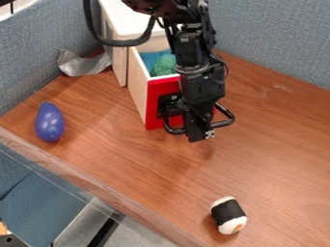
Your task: Open the drawer
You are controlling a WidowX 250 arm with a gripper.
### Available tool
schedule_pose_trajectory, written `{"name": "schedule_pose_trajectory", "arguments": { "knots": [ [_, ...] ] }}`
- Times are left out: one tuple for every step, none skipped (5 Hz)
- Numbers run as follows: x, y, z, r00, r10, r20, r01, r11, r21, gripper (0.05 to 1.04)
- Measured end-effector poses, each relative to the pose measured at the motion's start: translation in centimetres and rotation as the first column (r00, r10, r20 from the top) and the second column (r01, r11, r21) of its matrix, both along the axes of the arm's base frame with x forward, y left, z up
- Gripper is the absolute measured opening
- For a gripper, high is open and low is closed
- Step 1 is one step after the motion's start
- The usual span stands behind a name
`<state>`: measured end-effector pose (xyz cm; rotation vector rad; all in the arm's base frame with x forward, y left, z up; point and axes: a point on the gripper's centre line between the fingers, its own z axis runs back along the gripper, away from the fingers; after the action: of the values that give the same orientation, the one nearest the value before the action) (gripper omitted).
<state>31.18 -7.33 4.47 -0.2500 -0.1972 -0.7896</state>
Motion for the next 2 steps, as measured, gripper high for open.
{"name": "schedule_pose_trajectory", "arguments": {
  "knots": [
    [-0.04,-0.45,0.04,1.0,-0.001,0.0,0.001,1.0,-0.009,0.124],
    [-0.13,-0.49,0.02,1.0,-0.002,-0.004,0.001,1.0,-0.011,0.124]
  ]
}}
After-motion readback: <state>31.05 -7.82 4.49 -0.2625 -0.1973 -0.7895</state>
